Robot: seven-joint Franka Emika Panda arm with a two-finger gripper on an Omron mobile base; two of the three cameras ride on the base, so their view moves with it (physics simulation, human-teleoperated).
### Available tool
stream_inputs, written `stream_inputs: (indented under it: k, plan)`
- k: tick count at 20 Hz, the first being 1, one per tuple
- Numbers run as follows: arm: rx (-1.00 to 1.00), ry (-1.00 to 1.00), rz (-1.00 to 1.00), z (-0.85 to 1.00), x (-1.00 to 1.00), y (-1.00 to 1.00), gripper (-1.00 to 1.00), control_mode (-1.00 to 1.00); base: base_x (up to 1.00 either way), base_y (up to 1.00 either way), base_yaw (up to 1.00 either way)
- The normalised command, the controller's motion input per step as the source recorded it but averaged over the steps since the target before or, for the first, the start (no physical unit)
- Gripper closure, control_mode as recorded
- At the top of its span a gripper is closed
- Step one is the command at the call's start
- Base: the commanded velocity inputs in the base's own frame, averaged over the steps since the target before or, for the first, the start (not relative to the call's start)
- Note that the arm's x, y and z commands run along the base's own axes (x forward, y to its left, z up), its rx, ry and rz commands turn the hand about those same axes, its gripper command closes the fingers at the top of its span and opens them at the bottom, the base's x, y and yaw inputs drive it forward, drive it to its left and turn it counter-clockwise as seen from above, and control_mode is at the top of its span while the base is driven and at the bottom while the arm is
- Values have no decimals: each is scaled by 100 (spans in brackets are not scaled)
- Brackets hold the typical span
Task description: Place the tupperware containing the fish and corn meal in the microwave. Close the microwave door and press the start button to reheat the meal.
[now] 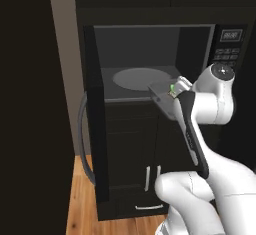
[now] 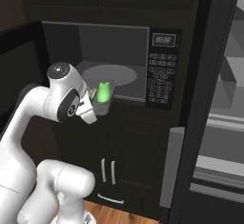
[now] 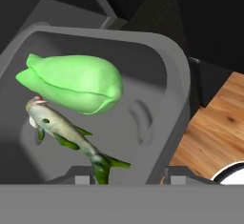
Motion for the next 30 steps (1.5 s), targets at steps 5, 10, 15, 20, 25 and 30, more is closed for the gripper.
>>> stream_inputs:
  k: [5,10,15,20,25,30]
  plan:
    - [0,0,0,0,40,5,100,-100,0,0,0]
    - [0,0,0,8,42,6,100,-100,0,0,0]
    - [0,0,0,8,47,1,100,-100,0,0,0]
    - [0,0,0,0,54,0,100,-100,0,0,0]
    - [0,0,0,0,56,0,100,-100,0,0,0]
    - [0,0,0,0,57,0,100,-100,0,0,0]
